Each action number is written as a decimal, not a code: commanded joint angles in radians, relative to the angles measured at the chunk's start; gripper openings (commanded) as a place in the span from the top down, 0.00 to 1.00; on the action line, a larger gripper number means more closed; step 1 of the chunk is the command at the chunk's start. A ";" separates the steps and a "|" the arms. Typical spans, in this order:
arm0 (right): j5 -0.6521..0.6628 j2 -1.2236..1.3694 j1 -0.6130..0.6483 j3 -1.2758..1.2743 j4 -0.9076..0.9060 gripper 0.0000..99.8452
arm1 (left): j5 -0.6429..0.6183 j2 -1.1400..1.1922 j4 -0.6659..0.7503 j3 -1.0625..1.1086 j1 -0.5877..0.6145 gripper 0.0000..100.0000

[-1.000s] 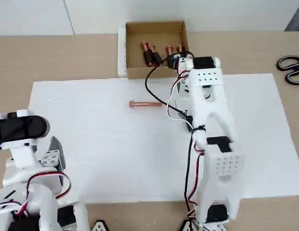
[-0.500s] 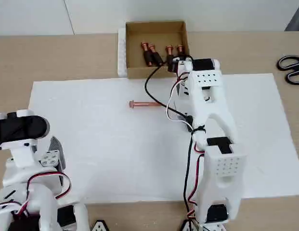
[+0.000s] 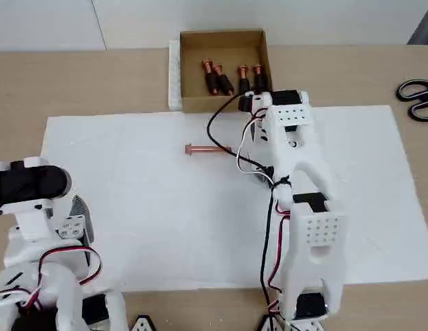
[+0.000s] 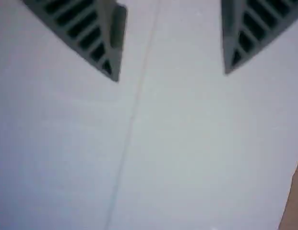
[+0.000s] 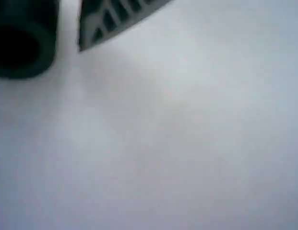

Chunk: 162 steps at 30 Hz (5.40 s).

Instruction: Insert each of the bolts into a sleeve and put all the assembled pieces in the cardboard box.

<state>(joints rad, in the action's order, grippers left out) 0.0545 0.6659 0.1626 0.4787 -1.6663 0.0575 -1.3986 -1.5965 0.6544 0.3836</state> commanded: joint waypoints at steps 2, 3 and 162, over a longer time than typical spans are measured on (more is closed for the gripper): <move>0.008 0.012 -0.007 0.005 0.015 0.84 | 0.009 0.002 0.028 -0.002 -0.002 0.86; 0.008 0.018 -0.007 0.005 0.015 0.84 | 0.009 0.002 0.028 -0.002 -0.002 0.86; 0.057 -0.740 -0.173 -0.143 -0.071 1.00 | -0.057 1.379 -0.044 -1.076 -0.617 1.00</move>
<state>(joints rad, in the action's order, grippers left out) 0.1143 0.0829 -0.0476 0.3437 -1.7246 -0.0146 0.0836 -1.6180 -0.4074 -0.2409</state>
